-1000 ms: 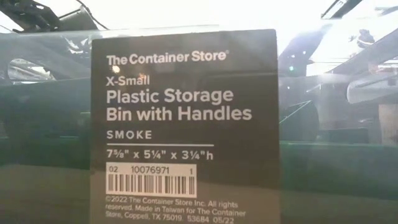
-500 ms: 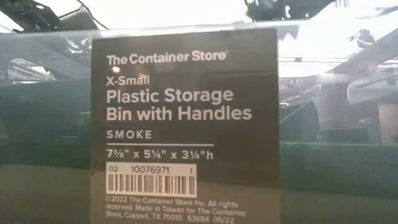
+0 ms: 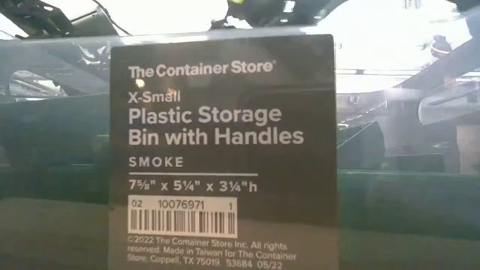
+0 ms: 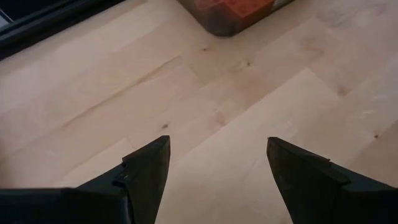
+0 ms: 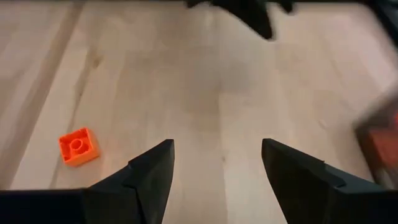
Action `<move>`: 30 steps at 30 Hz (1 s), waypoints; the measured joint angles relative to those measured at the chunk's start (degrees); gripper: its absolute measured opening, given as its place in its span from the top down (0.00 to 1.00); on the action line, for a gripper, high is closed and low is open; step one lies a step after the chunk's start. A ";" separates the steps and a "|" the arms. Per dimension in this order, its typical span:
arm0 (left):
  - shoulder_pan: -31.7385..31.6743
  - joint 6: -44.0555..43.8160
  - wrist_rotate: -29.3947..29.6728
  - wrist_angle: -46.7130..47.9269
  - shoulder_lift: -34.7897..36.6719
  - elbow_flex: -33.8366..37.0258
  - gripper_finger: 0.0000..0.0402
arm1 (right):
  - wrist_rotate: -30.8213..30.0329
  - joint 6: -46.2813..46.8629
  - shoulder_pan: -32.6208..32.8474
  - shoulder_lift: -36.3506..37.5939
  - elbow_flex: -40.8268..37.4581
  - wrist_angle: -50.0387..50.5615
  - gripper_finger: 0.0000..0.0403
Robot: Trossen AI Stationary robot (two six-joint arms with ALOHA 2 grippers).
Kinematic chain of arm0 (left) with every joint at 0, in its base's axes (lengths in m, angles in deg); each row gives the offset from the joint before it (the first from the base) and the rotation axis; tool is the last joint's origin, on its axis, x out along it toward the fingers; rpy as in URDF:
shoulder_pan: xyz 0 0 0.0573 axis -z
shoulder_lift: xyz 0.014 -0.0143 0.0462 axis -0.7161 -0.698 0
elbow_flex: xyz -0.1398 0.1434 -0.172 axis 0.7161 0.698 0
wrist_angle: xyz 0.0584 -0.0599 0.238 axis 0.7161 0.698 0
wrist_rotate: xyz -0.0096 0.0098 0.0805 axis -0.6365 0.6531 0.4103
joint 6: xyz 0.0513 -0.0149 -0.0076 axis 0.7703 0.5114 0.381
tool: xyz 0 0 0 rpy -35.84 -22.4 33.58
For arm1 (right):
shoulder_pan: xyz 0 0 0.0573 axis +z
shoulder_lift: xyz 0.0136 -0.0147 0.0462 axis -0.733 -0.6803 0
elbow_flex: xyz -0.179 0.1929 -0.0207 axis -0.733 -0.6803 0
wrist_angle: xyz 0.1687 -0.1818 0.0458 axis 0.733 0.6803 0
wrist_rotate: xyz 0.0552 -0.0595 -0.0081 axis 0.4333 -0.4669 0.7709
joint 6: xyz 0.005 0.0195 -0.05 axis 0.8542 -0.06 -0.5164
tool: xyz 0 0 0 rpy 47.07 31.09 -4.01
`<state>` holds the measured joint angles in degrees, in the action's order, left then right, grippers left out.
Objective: Sort blocks
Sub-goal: Put the orange game piece into the top left black bin
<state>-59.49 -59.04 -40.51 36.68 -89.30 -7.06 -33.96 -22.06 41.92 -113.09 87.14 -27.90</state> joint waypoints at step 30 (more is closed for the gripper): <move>0.02 -0.05 -2.69 0.23 0.00 -0.01 0.33 | 12.02 -18.37 10.58 -22.39 21.25 8.36 0.41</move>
<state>-59.47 -59.08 -43.20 36.92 -89.31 -7.06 -21.93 -40.42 52.50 -135.49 108.38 -19.54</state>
